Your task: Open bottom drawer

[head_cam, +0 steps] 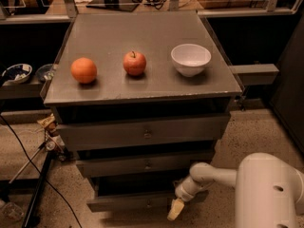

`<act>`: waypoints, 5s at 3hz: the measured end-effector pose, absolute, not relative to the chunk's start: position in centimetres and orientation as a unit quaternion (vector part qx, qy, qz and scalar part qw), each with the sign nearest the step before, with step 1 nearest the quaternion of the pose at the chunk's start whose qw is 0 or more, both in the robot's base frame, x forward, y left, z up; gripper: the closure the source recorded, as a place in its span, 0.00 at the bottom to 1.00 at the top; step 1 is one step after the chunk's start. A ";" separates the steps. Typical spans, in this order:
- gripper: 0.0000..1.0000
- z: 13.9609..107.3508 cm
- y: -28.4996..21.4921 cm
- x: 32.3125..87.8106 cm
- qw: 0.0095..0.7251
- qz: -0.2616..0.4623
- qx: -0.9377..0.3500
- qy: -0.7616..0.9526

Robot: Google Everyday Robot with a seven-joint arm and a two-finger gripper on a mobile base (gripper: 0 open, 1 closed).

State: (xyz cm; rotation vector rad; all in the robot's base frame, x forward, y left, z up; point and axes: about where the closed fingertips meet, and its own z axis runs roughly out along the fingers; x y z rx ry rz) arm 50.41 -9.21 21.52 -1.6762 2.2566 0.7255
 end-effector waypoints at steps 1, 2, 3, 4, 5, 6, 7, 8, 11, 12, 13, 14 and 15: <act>0.00 21.4 -9.3 50.4 0.119 0.249 -0.572 0.772; 0.00 20.6 -9.4 50.1 0.115 0.256 -0.568 0.774; 0.00 20.1 -9.6 49.9 0.113 0.260 -0.565 0.775; 0.27 20.1 -9.6 49.9 0.113 0.260 -0.565 0.775; 0.50 20.1 -9.6 49.9 0.113 0.260 -0.565 0.775; 0.73 20.1 -9.6 49.9 0.113 0.260 -0.565 0.775; 1.00 20.1 -9.5 49.9 0.113 0.260 -0.565 0.775; 1.00 20.1 -9.6 49.9 0.113 0.260 -0.565 0.775; 1.00 21.0 -10.1 51.1 0.126 0.260 -0.559 0.777; 1.00 23.1 -10.5 47.2 0.151 0.284 -0.551 0.770; 1.00 23.0 -10.7 46.7 0.149 0.286 -0.549 0.771; 0.81 23.0 -10.7 46.7 0.149 0.286 -0.549 0.771; 0.59 23.0 -10.7 46.7 0.149 0.286 -0.549 0.771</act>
Offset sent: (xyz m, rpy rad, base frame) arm -0.0024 -0.0073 -0.0171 0.0146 0.0325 -0.0163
